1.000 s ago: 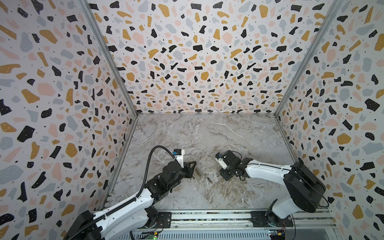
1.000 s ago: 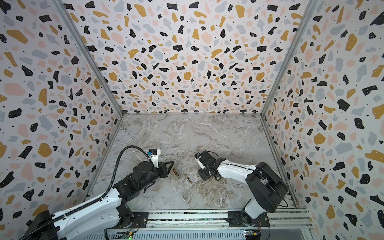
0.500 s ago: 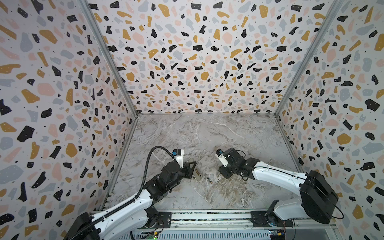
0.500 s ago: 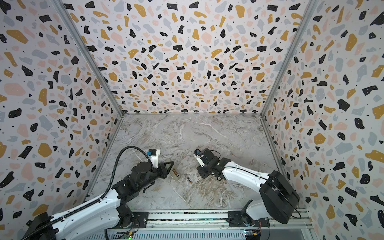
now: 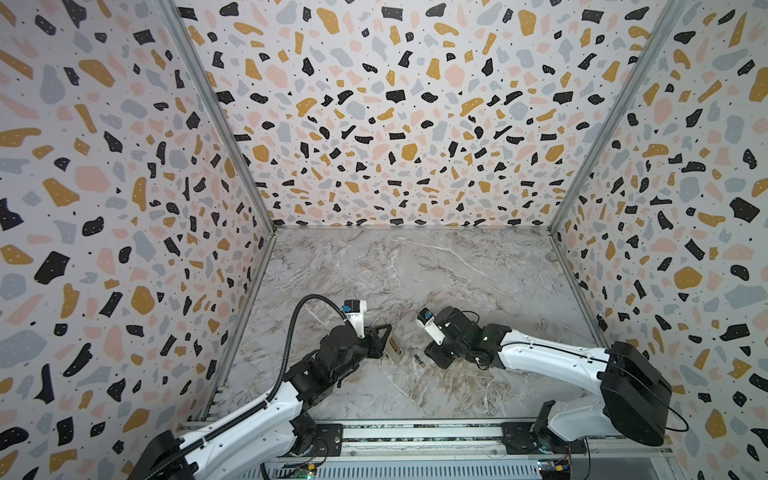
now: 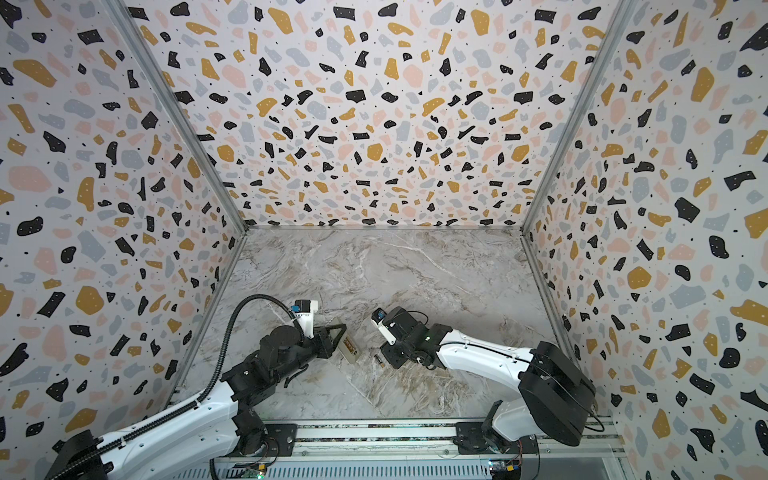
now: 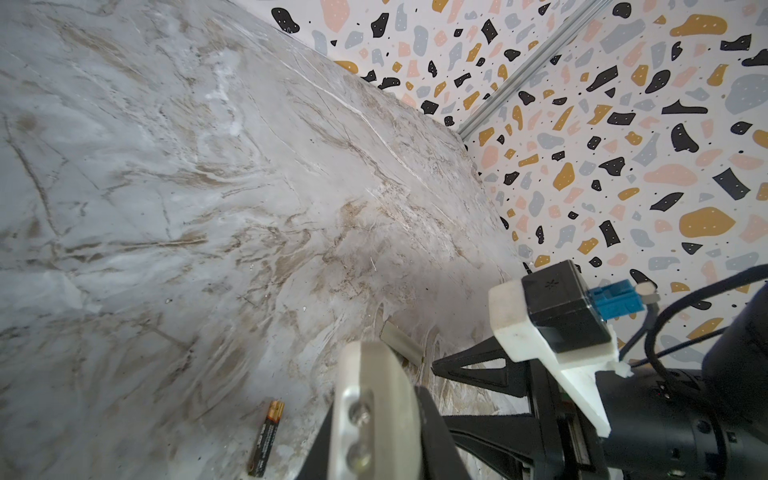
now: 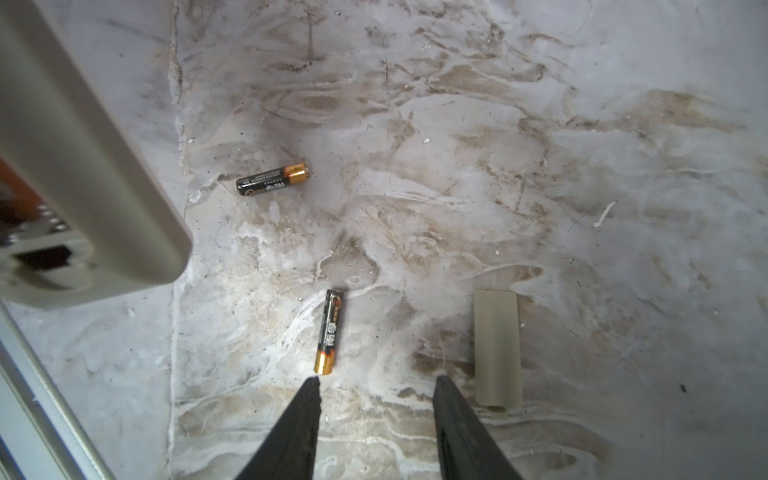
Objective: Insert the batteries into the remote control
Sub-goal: 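Lower the right gripper over the upright AA battery on the table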
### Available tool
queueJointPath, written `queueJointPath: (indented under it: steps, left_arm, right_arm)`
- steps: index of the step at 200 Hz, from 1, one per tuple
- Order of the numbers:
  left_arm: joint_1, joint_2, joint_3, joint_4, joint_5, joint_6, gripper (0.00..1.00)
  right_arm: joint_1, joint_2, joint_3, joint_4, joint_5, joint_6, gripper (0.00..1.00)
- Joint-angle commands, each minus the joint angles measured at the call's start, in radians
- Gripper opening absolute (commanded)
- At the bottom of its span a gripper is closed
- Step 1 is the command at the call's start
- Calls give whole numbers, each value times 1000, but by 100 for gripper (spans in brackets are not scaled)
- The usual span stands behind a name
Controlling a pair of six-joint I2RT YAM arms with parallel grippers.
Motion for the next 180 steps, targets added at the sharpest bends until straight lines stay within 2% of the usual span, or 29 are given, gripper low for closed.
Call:
queueJointPath:
  steps: [1, 84, 180]
  left_arm:
    - [5, -16, -17, 38, 6, -10, 0]
    - [7, -60, -41, 16, 0, -8, 0]
    - [10, -85, -51, 7, 6, -18, 0]
  right_arm:
    - [19, 13, 31, 16, -13, 25, 47]
    - [53, 81, 58, 41, -25, 39, 46]
    - [82, 133, 34, 57, -9, 64, 39]
